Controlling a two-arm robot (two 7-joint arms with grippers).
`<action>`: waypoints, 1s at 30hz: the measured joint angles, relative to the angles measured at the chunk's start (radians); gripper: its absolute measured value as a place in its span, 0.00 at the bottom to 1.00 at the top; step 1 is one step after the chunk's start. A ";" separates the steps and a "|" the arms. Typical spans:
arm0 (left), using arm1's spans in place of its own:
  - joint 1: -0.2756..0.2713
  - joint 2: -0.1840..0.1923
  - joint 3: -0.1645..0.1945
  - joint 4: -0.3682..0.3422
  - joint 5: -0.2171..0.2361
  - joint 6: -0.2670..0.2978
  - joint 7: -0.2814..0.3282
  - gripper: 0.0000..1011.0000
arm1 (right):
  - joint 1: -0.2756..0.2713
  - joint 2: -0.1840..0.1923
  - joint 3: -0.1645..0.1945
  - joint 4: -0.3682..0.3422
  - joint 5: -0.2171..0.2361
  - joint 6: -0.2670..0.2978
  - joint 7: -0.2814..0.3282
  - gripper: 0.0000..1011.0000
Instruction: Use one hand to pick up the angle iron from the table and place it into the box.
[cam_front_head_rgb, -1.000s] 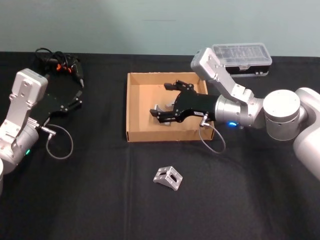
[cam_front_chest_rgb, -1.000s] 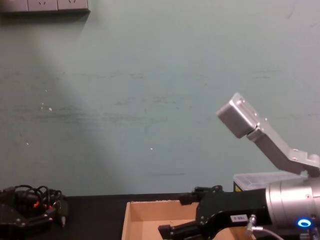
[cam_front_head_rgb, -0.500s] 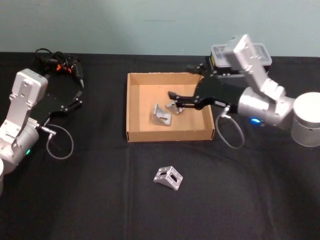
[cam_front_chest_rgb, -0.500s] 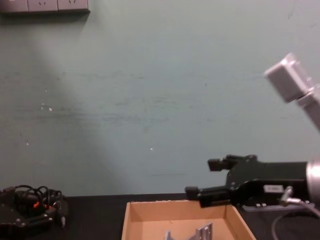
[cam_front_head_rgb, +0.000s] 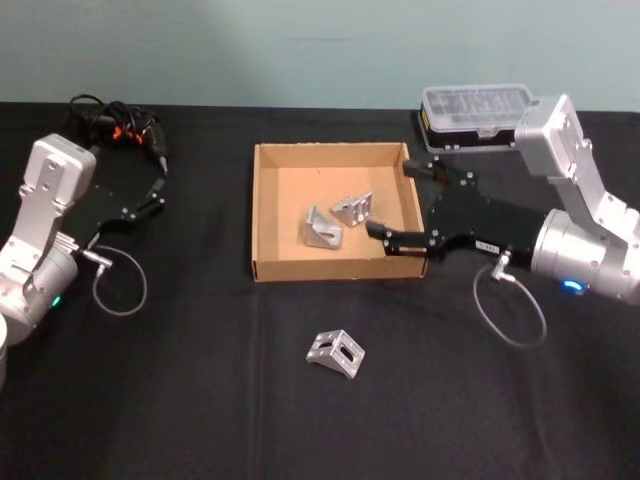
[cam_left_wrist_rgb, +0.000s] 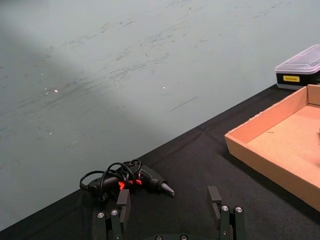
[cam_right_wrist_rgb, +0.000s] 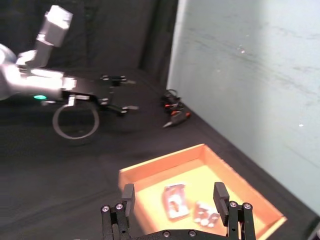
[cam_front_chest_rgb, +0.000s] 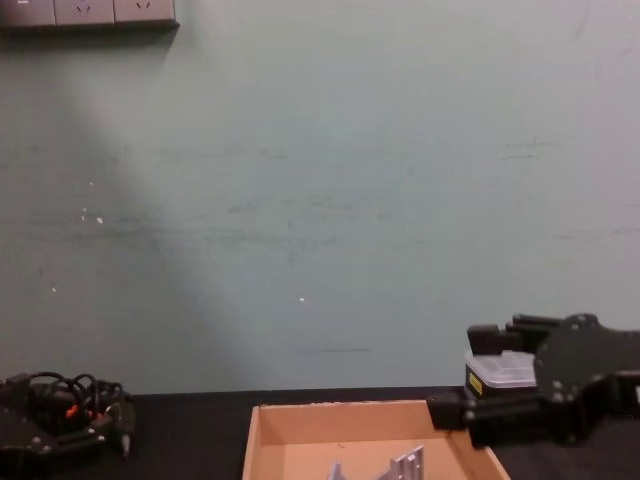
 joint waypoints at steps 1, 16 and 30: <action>0.000 0.000 0.000 0.000 0.000 0.000 0.000 0.99 | -0.010 0.006 0.002 -0.012 0.003 0.003 0.003 0.99; 0.000 0.000 0.000 0.000 0.000 0.000 0.000 0.99 | -0.120 0.070 -0.026 -0.123 0.022 0.086 0.024 0.99; 0.000 0.000 0.000 0.000 0.000 0.000 0.000 0.99 | -0.120 0.049 -0.082 -0.101 -0.027 0.148 0.012 0.99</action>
